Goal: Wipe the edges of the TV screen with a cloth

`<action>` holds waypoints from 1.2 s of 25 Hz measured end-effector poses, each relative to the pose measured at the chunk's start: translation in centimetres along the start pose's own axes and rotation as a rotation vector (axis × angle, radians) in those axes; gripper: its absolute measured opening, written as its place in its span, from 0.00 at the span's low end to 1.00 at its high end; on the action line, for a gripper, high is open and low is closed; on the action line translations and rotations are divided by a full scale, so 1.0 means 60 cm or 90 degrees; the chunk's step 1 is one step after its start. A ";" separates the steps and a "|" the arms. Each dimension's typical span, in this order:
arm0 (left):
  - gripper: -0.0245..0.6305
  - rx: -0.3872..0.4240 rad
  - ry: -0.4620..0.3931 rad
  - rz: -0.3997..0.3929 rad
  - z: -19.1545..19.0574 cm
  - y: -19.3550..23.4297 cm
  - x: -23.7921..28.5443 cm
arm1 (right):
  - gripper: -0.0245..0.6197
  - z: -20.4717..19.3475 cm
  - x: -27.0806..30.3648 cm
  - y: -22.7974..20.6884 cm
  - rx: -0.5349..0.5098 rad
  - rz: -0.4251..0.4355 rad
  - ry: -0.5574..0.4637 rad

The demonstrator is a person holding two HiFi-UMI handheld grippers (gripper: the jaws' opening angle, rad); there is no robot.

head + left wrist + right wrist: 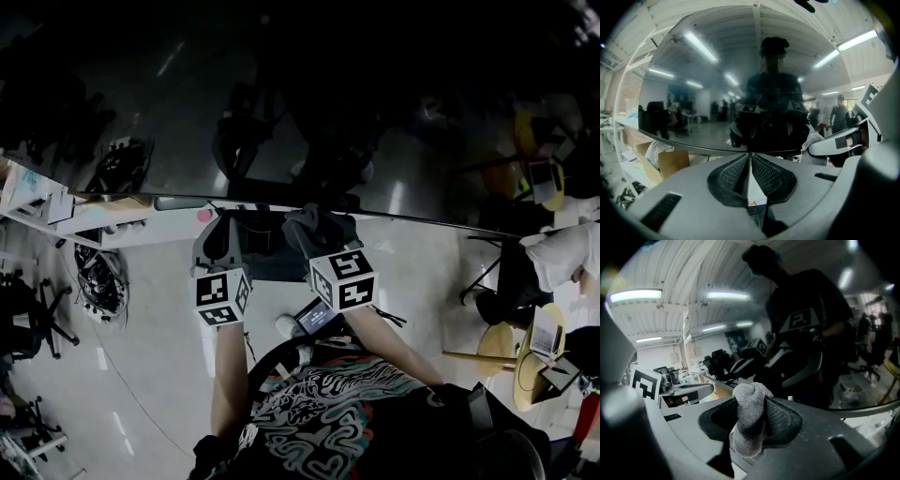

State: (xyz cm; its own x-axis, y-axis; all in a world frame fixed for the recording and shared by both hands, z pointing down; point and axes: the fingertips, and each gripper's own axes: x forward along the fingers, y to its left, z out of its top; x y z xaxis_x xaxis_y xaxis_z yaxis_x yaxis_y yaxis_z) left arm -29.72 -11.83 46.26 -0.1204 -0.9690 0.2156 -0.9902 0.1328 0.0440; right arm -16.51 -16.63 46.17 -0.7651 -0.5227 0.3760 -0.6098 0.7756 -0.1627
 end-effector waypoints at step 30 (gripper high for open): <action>0.09 -0.020 -0.004 0.096 0.010 0.153 -0.060 | 0.30 0.023 0.097 0.114 -0.017 0.067 0.016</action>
State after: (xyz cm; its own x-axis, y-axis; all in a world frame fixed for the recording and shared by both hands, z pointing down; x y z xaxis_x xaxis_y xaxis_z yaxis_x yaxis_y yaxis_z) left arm -38.44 -7.23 45.32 -0.2679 -0.9388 0.2165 -0.9581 0.2832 0.0429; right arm -25.40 -14.85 45.99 -0.8190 -0.4289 0.3812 -0.5203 0.8353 -0.1779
